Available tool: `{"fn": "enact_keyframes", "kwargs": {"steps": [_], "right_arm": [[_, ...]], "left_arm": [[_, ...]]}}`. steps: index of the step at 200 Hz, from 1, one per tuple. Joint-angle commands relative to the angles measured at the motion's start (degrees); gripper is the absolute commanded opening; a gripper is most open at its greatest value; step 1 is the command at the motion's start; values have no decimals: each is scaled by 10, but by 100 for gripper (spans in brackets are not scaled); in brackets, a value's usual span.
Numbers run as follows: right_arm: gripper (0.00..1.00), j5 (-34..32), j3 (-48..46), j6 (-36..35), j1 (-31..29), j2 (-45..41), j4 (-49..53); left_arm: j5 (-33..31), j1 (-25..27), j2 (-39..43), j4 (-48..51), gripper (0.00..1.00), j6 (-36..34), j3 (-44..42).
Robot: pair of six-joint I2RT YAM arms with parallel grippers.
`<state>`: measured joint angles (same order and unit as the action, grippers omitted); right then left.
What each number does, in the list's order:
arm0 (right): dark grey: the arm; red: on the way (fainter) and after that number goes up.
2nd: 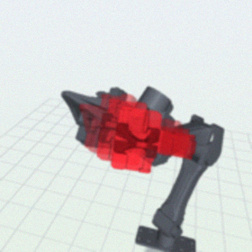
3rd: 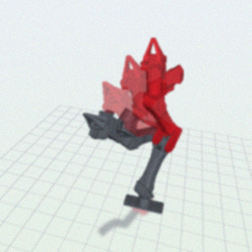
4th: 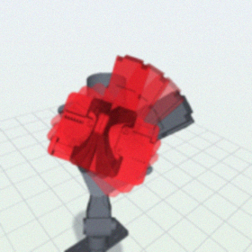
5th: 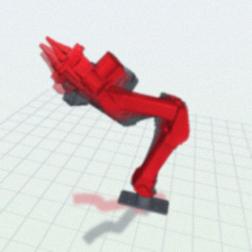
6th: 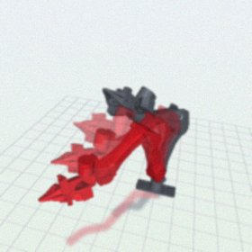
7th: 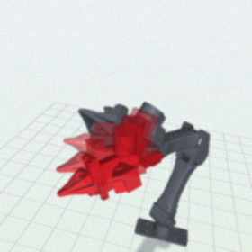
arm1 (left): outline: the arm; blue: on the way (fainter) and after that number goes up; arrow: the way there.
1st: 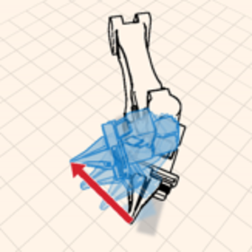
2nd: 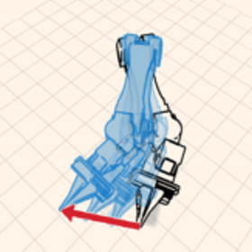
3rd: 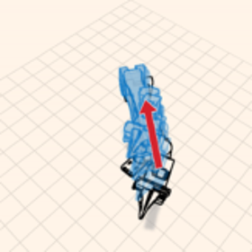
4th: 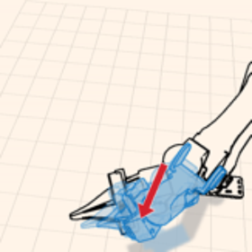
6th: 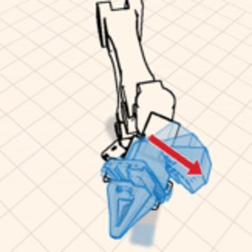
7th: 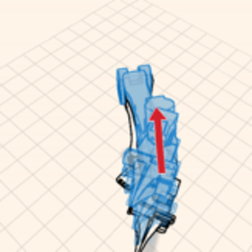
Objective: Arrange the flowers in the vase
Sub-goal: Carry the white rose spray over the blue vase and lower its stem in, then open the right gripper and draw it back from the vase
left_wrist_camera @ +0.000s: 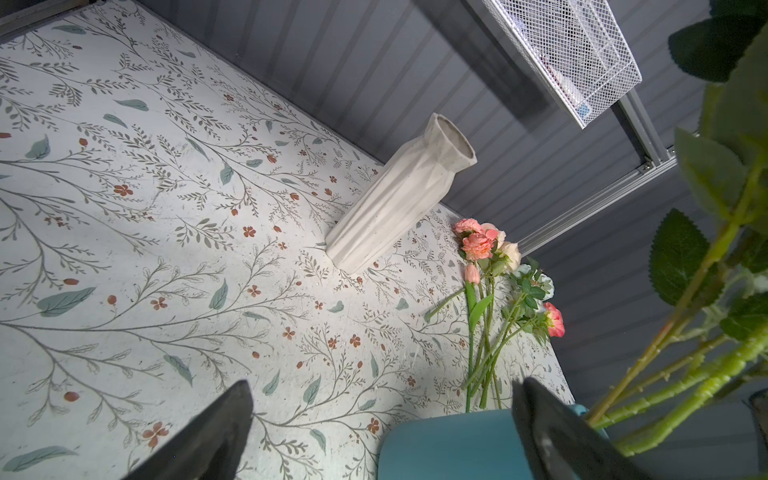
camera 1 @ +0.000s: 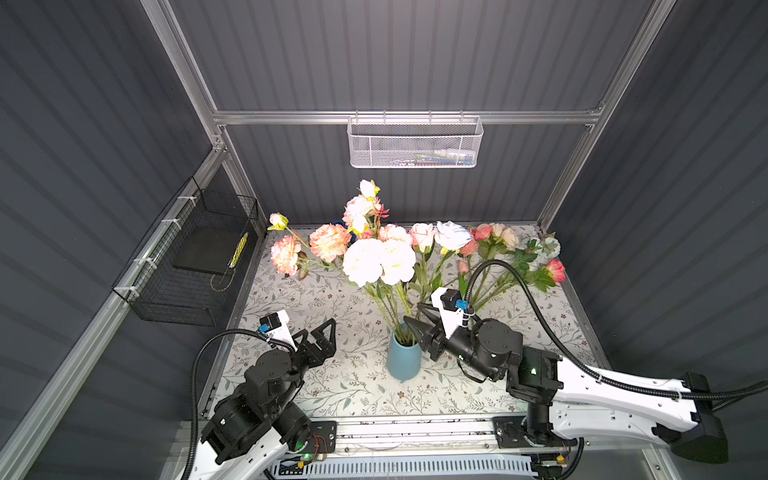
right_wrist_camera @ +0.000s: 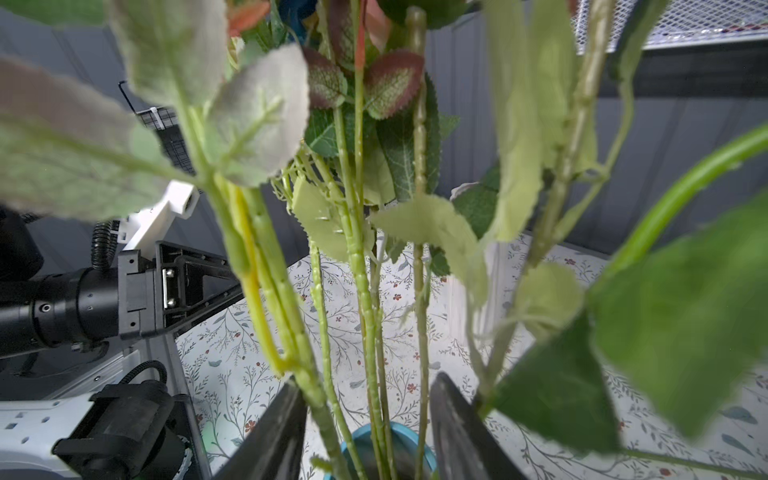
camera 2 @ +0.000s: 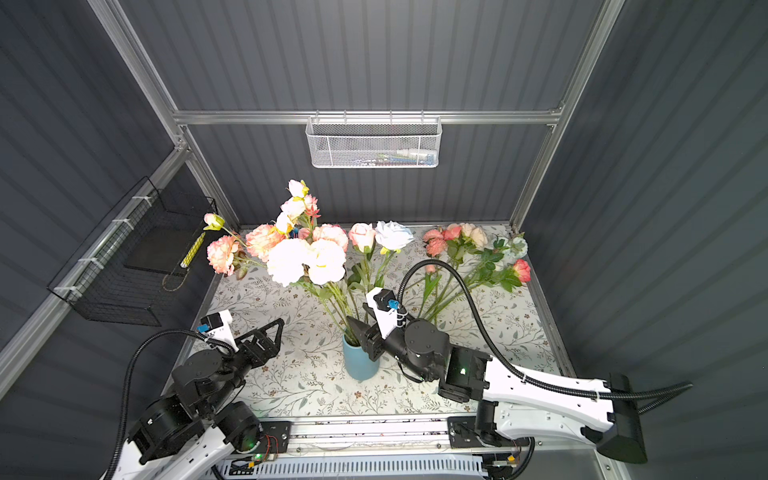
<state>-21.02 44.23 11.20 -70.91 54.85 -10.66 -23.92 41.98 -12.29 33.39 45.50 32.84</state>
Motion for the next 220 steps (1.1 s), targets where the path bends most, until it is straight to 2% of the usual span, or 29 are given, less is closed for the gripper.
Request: {"fn": "enact_keyframes", "kwargs": {"steps": [1,43,57,66,81,101,112,173,204,220], "right_arm": [[49,-6,-9,16,-2,-17,14],[47,-6,-16,30,-2,-38,43],[33,-1,-13,36,-2,-37,59],[28,8,-14,38,-2,-35,64],[21,9,-16,42,-2,-30,69],[21,7,-18,49,-2,-28,73],[24,5,-19,54,-3,-33,80],[57,-35,-39,67,-2,-122,151],[62,-83,-73,101,-1,-165,176],[61,-111,-89,133,12,-170,194]], "left_arm": [[6,0,-6,-7,100,-7,12],[8,0,-10,-10,100,-6,8],[8,0,-10,-11,100,-4,6],[8,0,-9,-12,100,-3,4],[8,0,-9,-14,100,-2,2],[9,0,-10,-15,100,-2,0],[10,0,-11,-14,100,-1,0],[6,0,-8,-10,100,-3,-1],[0,0,-5,-11,100,-2,-5],[1,0,-3,-14,100,-3,-8]]}}
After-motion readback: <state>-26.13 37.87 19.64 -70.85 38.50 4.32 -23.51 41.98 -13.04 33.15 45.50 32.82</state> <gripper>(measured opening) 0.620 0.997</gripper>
